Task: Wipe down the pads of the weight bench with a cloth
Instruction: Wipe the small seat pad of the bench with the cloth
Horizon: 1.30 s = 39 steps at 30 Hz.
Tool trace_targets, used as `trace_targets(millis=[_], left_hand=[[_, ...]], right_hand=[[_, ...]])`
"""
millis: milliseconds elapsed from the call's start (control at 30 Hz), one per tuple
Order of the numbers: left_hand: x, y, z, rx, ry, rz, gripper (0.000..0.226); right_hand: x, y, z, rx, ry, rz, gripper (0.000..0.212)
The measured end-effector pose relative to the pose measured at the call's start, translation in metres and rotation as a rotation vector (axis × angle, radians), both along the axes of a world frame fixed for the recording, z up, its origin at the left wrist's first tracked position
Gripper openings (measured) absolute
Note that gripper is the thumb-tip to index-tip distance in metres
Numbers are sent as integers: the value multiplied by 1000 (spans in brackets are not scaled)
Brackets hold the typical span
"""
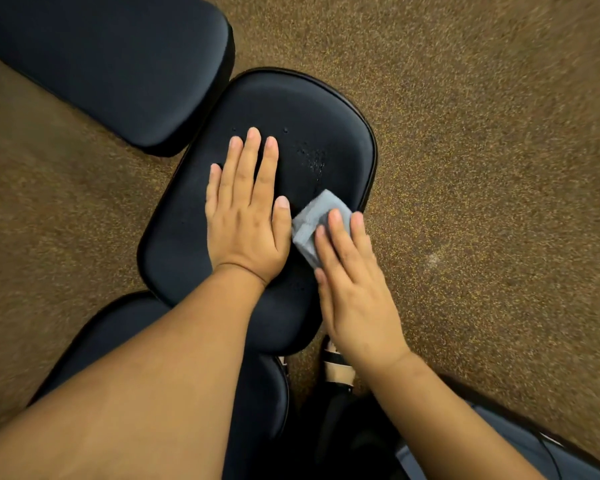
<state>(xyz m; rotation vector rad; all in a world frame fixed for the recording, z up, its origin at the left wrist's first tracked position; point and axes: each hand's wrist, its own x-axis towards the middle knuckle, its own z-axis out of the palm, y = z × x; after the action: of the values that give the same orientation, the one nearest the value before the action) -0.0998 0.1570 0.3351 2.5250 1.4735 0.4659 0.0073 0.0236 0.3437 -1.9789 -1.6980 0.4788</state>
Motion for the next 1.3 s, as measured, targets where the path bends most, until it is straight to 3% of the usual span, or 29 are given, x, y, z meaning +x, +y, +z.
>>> trace_targets(millis=[200, 367, 467, 600, 767, 833, 900, 967, 1033, 1100, 1200, 1300], left_hand=[[-1, -1, 0, -9, -13, -1, 60], [-1, -2, 0, -12, -47, 0, 58], [-7, 0, 6, -131, -199, -32, 55], [-24, 3, 25, -310, -557, 18, 46], [-34, -8, 39, -247, -642, 187, 41], [-28, -13, 39, -204, -654, 188, 42], [-17, -19, 41, -136, -648, 156, 41], [-1, -28, 40, -70, -573, 114, 36], [16, -40, 37, -56, -436, 115, 30], [30, -50, 31, -63, -303, 176, 27], [35, -53, 19, -7, -242, 226, 25], [30, -41, 12, 20, -313, 197, 21]], right_hand=[[21, 48, 13, 25, -34, -112, 47], [-4, 9, 9, -27, 0, -89, 48], [-19, -16, 7, -35, 29, -30, 47], [-21, -17, 0, -21, 20, 33, 53], [-9, 26, 7, 0, -51, 169, 53], [-8, 53, 20, -13, 67, 175, 54], [-3, 71, 35, 17, 355, 104, 51], [8, 73, 46, 177, 570, -152, 45], [26, 67, 49, 308, 616, -487, 39], [42, 64, 41, 274, 581, -733, 35], [50, 73, 25, 75, 597, -745, 35], [53, 94, 19, 28, 604, -673, 33]])
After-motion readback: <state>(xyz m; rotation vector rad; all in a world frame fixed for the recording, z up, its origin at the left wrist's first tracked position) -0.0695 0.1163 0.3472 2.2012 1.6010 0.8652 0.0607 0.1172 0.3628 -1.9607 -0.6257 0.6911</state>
